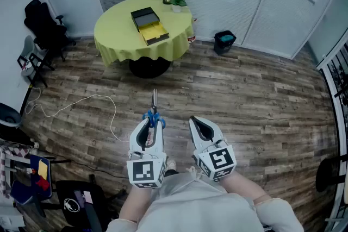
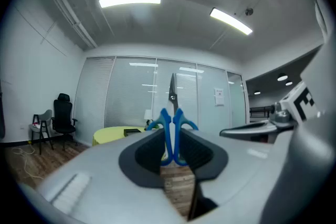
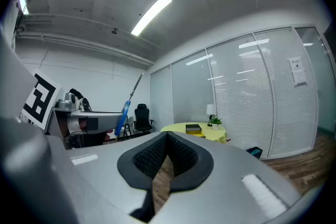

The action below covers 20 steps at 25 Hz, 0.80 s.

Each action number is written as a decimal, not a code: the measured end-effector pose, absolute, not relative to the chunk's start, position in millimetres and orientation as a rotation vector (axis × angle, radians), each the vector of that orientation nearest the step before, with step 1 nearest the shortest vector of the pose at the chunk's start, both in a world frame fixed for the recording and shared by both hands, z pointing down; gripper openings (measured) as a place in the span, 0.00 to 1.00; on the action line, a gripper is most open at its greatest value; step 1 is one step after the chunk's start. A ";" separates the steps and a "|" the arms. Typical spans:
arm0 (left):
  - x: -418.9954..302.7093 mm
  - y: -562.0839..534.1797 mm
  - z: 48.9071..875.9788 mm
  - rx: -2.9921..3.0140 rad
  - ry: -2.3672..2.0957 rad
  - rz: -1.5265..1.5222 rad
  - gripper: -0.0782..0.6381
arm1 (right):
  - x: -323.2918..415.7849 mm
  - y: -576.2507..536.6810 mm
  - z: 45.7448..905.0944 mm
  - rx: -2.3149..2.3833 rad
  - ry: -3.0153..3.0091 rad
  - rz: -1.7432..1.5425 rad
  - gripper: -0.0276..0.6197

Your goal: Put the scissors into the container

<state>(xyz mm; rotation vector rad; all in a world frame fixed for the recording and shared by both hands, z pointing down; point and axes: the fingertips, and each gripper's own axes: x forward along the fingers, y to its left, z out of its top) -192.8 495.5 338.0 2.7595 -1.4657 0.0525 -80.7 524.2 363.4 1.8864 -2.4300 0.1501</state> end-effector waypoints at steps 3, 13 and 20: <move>-198.3 485.9 340.1 2.749 -1.465 0.057 0.24 | -83.3 513.8 363.0 1.888 -2.412 0.141 0.04; -209.7 450.9 351.9 2.728 -1.457 0.067 0.24 | -86.6 482.6 369.6 1.926 -2.405 0.184 0.04; -226.7 418.4 358.6 2.720 -1.426 0.059 0.24 | -99.9 451.3 381.1 1.930 -2.401 0.245 0.04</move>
